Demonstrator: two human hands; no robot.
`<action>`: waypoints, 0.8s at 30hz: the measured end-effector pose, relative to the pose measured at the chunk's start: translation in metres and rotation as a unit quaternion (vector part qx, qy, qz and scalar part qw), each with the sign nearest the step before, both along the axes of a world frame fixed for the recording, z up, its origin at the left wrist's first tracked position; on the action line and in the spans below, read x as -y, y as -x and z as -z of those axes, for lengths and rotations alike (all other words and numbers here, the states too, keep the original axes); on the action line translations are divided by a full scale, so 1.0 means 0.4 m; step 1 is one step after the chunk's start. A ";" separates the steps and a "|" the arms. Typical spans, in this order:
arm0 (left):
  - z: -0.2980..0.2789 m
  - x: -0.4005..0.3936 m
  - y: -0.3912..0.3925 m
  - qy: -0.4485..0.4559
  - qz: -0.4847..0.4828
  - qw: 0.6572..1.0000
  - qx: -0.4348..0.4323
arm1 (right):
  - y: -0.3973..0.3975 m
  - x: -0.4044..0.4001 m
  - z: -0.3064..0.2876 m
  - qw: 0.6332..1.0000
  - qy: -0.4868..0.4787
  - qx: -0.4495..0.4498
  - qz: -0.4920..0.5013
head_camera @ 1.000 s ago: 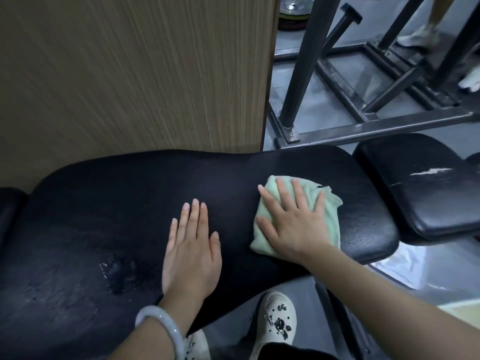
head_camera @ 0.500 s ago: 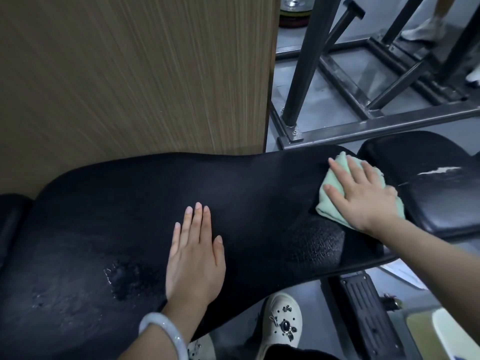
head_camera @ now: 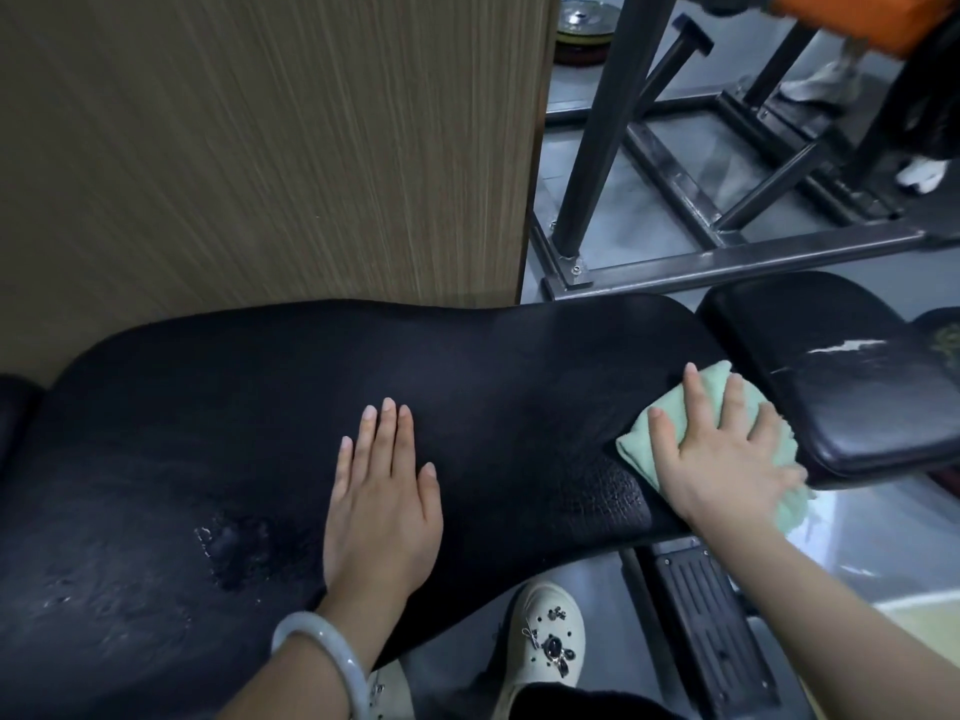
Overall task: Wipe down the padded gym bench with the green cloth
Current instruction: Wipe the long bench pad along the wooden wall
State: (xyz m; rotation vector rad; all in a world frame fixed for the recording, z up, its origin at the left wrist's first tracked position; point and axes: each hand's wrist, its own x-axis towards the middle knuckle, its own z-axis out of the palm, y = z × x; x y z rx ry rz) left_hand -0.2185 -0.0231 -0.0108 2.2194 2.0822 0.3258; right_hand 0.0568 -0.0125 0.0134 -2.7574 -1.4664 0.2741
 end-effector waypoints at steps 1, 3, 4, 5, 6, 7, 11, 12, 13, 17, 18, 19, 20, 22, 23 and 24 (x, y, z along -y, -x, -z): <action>-0.001 0.000 -0.001 0.001 0.000 1.000 0.002 | 0.013 0.010 0.002 1.000 -0.006 -0.004 0.017; -0.001 0.000 -0.001 0.001 0.000 1.000 0.008 | 0.040 0.028 0.005 0.998 -0.024 -0.022 0.053; -0.002 0.000 -0.001 0.001 -0.001 1.000 0.009 | 0.053 0.035 0.006 0.996 -0.035 -0.033 0.071; -0.001 -0.001 -0.002 0.001 -0.002 1.000 0.008 | 0.067 0.041 0.007 0.994 -0.046 -0.044 0.088; -0.001 -0.001 -0.002 0.002 -0.002 1.000 0.007 | 0.085 0.047 0.008 0.992 -0.056 -0.056 0.102; -0.002 -0.002 -0.002 0.003 -0.002 1.000 0.006 | 0.106 0.054 0.009 0.989 -0.065 -0.069 0.110; -0.004 -0.001 -0.003 0.004 -0.003 1.000 0.009 | 0.240 0.076 0.012 0.988 -0.072 -0.097 0.094; -0.003 -0.001 -0.002 0.004 -0.003 1.000 0.010 | 0.275 0.080 0.012 0.989 -0.071 -0.099 0.089; -0.003 -0.002 -0.002 0.002 -0.003 1.000 0.011 | 0.307 0.083 0.013 0.989 -0.068 -0.098 0.085; -0.006 -0.005 -0.003 0.004 -0.002 1.000 0.017 | 0.404 0.078 0.013 0.992 -0.028 -0.099 0.072; -0.008 -0.005 -0.003 0.002 0.000 1.000 0.022 | 0.418 0.075 0.011 0.992 -0.017 -0.103 0.066; -0.008 -0.005 -0.002 0.001 0.002 1.000 0.026 | 0.425 0.072 0.003 0.992 -0.008 -0.112 0.058; -0.010 -0.004 -0.001 0.000 0.003 1.000 0.028 | 0.422 0.072 -0.009 0.990 0.000 -0.130 0.049; -0.011 -0.003 -0.001 0.001 0.004 0.999 0.034 | 0.388 0.083 -0.042 0.984 0.024 -0.174 0.020; -0.011 -0.004 0.000 0.002 0.003 0.999 0.035 | 0.361 0.094 -0.065 0.984 0.053 -0.172 -0.011; -0.012 -0.004 0.000 0.004 0.002 0.999 0.033 | 0.329 0.107 -0.079 0.985 0.078 -0.144 -0.060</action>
